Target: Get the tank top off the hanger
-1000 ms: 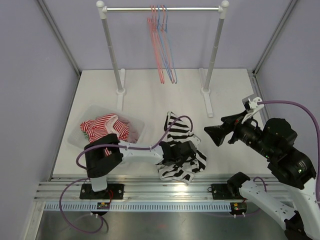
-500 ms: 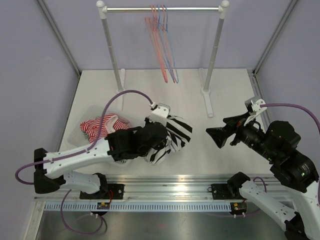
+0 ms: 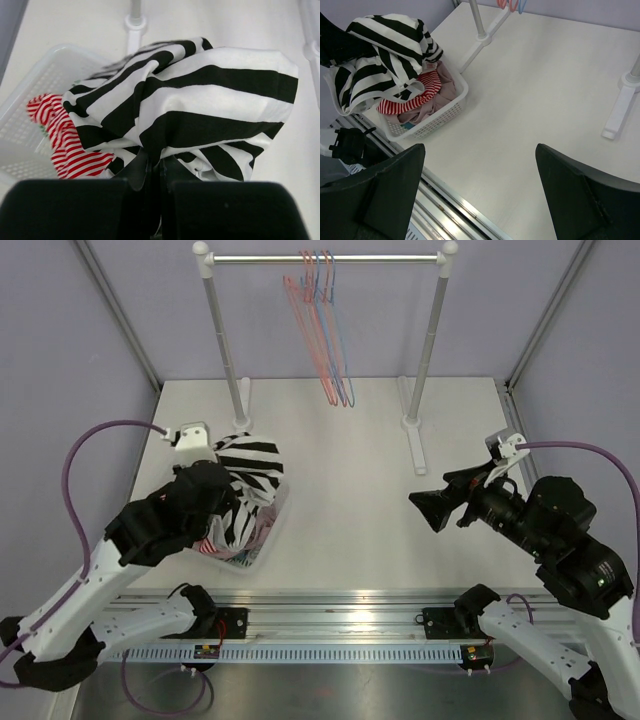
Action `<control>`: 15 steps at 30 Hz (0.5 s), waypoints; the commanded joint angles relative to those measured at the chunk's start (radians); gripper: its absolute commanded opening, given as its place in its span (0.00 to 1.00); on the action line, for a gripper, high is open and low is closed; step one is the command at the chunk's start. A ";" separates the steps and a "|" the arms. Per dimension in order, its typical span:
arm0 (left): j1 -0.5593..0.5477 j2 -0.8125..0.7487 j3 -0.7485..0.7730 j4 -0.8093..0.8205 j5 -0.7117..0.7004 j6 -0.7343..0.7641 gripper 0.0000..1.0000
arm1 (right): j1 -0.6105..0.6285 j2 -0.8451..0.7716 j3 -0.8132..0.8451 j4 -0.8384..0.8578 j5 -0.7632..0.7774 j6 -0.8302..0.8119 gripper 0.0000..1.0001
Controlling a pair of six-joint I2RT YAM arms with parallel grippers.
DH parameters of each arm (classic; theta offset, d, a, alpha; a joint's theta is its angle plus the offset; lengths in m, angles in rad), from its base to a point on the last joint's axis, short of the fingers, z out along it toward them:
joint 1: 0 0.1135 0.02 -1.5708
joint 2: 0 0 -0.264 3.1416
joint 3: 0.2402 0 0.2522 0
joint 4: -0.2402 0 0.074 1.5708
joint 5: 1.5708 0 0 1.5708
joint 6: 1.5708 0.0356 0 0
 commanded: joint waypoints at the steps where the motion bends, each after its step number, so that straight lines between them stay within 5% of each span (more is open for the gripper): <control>1: 0.088 -0.076 -0.052 -0.015 0.011 -0.049 0.00 | -0.004 0.029 0.039 0.054 -0.017 -0.008 0.99; 8: 0.371 -0.085 -0.167 0.040 0.169 -0.018 0.00 | -0.004 0.053 0.034 0.092 -0.059 0.004 0.99; 12: 0.675 -0.036 -0.322 0.201 0.559 0.008 0.00 | -0.002 0.073 0.028 0.114 -0.087 0.005 1.00; 15: 0.821 0.027 -0.402 0.276 0.662 -0.036 0.00 | -0.002 0.089 0.024 0.126 -0.104 0.005 1.00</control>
